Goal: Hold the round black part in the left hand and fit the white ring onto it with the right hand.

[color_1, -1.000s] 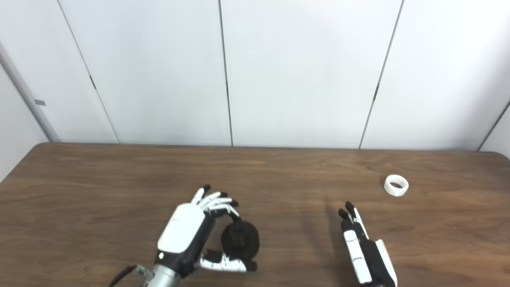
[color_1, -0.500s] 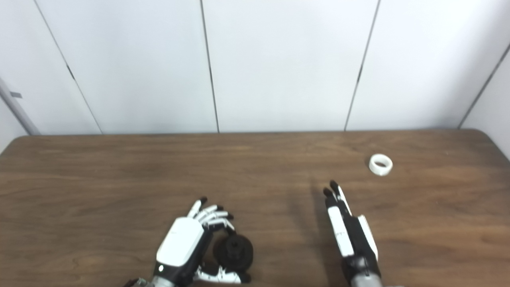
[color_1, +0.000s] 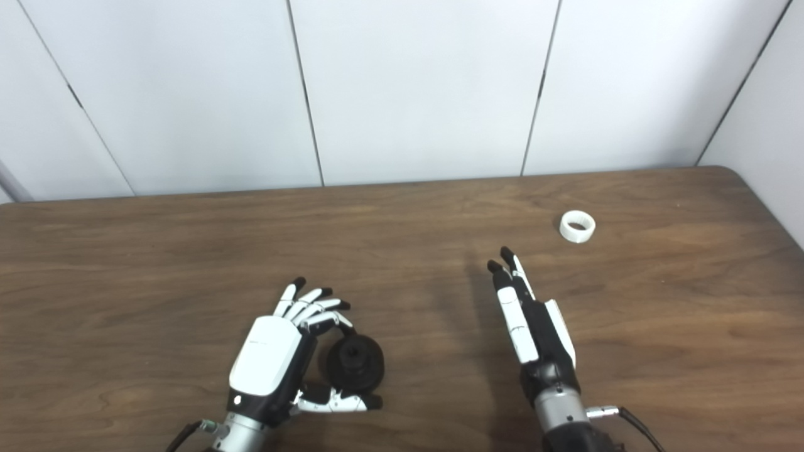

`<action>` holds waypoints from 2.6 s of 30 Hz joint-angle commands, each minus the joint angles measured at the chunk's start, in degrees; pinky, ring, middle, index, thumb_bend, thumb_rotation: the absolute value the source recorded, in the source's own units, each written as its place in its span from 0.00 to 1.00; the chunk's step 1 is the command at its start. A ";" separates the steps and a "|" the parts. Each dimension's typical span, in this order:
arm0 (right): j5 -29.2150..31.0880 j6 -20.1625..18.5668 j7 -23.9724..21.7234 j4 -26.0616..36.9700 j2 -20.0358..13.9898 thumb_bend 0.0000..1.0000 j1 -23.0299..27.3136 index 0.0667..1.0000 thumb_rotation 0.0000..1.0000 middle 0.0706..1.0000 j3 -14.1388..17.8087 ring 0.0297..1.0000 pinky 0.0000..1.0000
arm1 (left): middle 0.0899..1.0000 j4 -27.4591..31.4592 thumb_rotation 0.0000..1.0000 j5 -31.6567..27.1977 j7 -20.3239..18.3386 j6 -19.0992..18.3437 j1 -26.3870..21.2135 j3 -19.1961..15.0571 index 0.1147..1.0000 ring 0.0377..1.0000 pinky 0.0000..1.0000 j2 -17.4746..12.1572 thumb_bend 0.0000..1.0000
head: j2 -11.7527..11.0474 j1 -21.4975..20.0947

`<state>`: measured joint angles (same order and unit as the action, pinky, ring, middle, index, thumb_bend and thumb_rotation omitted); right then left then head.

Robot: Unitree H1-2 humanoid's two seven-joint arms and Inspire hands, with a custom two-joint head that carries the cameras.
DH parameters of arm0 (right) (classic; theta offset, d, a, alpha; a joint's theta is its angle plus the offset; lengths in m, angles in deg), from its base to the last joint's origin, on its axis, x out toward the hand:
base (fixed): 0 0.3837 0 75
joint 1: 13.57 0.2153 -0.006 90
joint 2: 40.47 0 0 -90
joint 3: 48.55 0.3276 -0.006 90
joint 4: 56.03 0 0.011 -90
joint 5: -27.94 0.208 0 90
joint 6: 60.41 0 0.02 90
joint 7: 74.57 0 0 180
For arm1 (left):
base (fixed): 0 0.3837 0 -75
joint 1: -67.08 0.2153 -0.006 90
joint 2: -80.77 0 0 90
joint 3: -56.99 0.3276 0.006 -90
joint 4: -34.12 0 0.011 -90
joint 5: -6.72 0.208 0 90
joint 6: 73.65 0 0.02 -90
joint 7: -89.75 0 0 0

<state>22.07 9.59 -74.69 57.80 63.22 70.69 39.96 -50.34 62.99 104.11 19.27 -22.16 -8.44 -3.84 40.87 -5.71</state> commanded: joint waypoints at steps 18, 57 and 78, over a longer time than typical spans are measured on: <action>-5.15 -4.27 -0.01 4.37 -6.01 0.47 6.45 0.89 0.91 0.91 3.80 0.93 0.95 | 0.73 -4.25 0.05 -0.73 -0.81 0.64 1.25 0.05 0.42 0.84 1.00 -0.76 0.52 | -0.43 0.20; -24.01 -6.78 -4.95 -4.92 -20.99 0.78 20.16 0.66 0.20 0.93 7.12 0.94 0.90 | 0.73 -13.26 0.06 -0.88 0.23 0.44 -3.18 1.86 0.42 0.85 1.00 -2.92 0.53 | -1.66 -3.33; -31.73 -6.88 -11.09 -27.18 -27.88 0.87 30.59 0.71 0.17 1.00 2.29 1.00 1.00 | 0.74 -10.65 0.06 -0.68 -2.61 -0.43 -2.40 2.00 0.42 0.85 1.00 -4.70 0.52 | -1.05 -6.28</action>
<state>-8.94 2.45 -86.22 30.25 37.15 98.33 42.19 -57.32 61.34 101.26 18.95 -28.73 -6.60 -5.87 39.73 -11.95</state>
